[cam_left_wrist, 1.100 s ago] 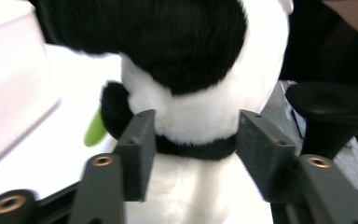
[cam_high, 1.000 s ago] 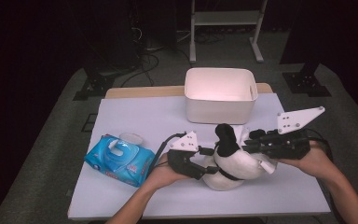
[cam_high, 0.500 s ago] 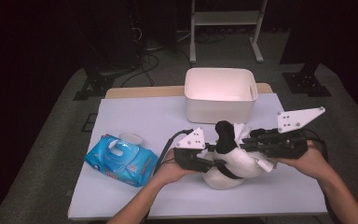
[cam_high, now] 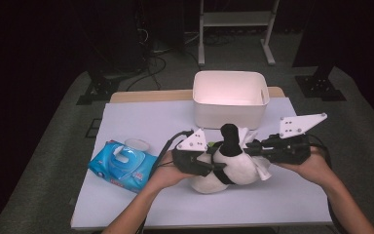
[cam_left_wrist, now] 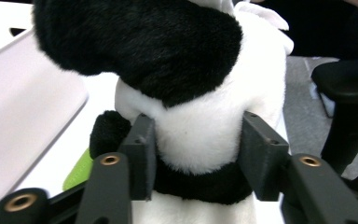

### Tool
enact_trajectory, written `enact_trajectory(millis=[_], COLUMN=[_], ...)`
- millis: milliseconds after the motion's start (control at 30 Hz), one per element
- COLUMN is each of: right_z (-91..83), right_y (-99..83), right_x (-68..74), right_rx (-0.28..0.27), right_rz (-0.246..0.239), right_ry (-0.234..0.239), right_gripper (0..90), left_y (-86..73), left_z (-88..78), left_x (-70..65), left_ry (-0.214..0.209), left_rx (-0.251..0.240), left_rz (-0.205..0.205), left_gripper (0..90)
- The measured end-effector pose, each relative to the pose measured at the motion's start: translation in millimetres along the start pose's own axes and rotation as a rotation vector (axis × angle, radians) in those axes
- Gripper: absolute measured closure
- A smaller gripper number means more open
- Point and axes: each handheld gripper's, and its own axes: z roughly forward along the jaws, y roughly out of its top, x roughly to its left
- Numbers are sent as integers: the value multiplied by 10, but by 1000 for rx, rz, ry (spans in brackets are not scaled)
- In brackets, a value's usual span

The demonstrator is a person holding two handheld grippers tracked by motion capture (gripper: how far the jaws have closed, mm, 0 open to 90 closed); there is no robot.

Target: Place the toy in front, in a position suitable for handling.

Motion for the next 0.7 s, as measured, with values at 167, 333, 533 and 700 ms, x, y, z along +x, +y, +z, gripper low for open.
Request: enact_trajectory(millis=[167,333,533,700], right_z=[-37,-126,-177,-163], right_y=[-175,-445,-636,-709], right_x=[-53,-123,-136,-148], right_rx=[-12,-49,-65,-56], right_rz=[40,108,134,152], right_ry=[12,15,19,15], right_gripper=[822,821,821,821], left_y=[-2,-162,-286,-292], left_z=[18,-40,-42,89], left_x=[-6,55,193,193], left_ry=[1,14,21,-16], left_rx=[32,82,96,149], left_rz=[15,0,-69,-50], left_gripper=[410,353,267,268])
